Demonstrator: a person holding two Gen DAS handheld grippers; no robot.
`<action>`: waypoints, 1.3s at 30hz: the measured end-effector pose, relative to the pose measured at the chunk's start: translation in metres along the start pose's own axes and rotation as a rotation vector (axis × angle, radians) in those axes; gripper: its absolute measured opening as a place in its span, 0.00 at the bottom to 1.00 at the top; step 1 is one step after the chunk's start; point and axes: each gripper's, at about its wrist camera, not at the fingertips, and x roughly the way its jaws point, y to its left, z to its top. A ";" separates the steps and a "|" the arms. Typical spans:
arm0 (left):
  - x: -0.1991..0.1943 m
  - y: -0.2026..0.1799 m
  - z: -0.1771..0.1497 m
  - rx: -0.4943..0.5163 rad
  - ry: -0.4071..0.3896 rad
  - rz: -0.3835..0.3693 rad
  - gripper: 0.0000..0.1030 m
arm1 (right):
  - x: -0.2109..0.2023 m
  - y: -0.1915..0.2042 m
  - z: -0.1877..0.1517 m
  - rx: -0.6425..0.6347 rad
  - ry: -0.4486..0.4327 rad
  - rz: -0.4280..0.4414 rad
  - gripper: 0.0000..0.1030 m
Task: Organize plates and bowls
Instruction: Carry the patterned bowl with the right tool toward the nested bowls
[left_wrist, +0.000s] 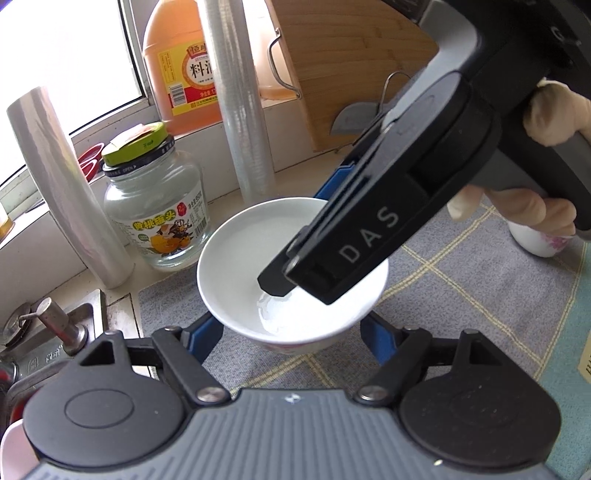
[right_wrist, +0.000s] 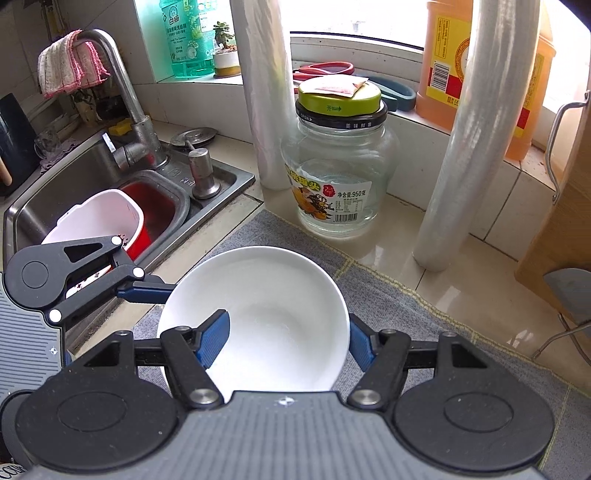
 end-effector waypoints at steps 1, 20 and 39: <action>-0.002 -0.003 0.002 0.006 0.002 -0.001 0.79 | -0.004 0.000 -0.002 0.002 -0.004 -0.001 0.71; -0.018 -0.075 0.043 0.165 0.013 -0.087 0.79 | -0.085 -0.028 -0.057 0.058 -0.062 -0.093 0.71; -0.005 -0.165 0.117 0.324 0.019 -0.274 0.79 | -0.176 -0.085 -0.121 0.179 -0.049 -0.304 0.71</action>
